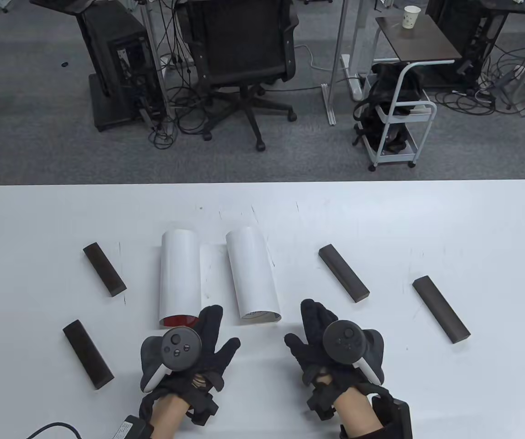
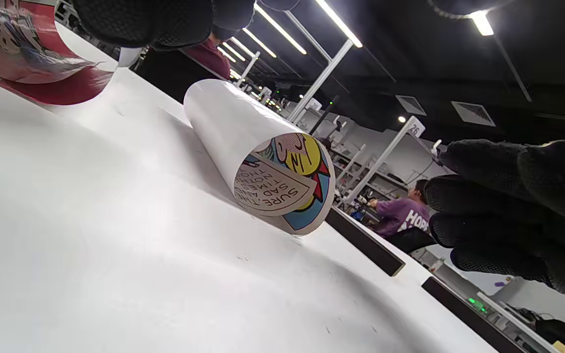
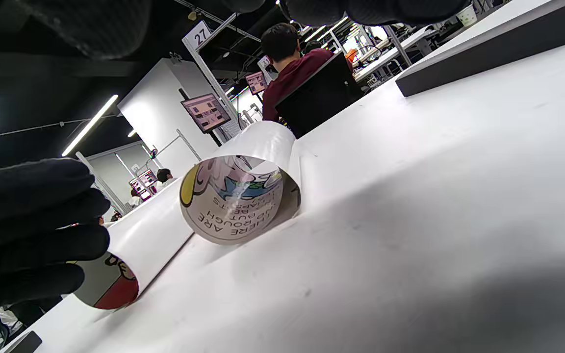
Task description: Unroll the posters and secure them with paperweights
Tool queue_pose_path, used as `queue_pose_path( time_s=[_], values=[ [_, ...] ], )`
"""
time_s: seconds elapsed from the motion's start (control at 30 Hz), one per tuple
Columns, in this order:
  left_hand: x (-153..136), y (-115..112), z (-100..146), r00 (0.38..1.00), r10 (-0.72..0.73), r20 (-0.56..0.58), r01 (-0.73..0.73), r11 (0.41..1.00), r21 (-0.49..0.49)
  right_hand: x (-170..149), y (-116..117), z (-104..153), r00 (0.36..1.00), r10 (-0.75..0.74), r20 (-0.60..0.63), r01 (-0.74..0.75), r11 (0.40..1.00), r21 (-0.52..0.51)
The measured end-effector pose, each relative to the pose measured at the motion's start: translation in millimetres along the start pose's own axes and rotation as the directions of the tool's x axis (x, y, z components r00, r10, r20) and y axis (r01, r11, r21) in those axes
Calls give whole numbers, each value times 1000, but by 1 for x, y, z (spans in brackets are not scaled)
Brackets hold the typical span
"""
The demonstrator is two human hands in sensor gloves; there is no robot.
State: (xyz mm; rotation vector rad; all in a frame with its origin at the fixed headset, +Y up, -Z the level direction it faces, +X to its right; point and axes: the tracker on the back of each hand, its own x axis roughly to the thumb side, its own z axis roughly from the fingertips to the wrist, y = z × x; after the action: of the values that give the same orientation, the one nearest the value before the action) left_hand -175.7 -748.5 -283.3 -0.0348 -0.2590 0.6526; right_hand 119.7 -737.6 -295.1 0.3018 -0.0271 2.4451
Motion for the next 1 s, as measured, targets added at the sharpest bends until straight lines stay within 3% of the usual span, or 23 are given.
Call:
queue_pose_path(
  time_s=[0.33,0.57,0.83,1.0],
  values=[
    [-1,5,1,1000,10,-6,-10,1000,25,11,-10,-13,998,-54,-22,54,998,11],
    [-1,6,1,1000,9,-10,-9,1000,26,46,-12,-65,992,-36,-120,46,996,81],
    [-5,7,0,999,27,-25,-26,999,29,76,30,-134,946,116,-304,-68,984,163],
    [-5,7,0,999,32,-34,-32,999,25,69,65,-161,854,316,-414,-202,933,297]
  ],
)
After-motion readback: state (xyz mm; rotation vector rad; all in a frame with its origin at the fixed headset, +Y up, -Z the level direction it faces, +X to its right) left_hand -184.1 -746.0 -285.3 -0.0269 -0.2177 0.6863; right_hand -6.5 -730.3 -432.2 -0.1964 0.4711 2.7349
